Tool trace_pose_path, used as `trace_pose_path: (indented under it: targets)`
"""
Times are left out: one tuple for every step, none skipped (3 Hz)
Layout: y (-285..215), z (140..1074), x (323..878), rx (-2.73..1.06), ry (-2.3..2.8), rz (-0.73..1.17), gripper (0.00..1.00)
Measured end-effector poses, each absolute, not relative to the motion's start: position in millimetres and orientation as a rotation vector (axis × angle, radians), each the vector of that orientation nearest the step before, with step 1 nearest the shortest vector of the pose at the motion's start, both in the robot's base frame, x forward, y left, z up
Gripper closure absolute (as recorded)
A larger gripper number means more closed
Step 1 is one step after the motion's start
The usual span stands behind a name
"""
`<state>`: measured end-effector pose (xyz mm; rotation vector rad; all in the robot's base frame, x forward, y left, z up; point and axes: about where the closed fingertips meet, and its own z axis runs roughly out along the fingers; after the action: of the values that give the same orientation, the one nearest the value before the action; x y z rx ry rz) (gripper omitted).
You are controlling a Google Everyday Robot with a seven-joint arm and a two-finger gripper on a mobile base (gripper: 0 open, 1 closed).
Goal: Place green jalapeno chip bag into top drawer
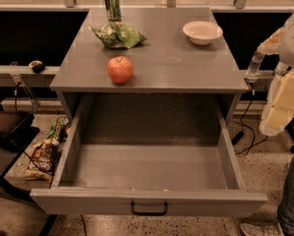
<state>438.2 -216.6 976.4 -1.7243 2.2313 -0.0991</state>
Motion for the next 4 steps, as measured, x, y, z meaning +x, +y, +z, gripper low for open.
trace_pose_path:
  targets:
    - [-216, 976, 438, -1.724, 2.231, -0.099, 0.00]
    - [-203, 972, 452, -1.724, 2.223, -0.049, 0.00]
    - [-168, 972, 505, -1.661, 2.188, 0.059, 0.00]
    - [-124, 998, 576, -1.532, 2.139, 0.096, 0.00]
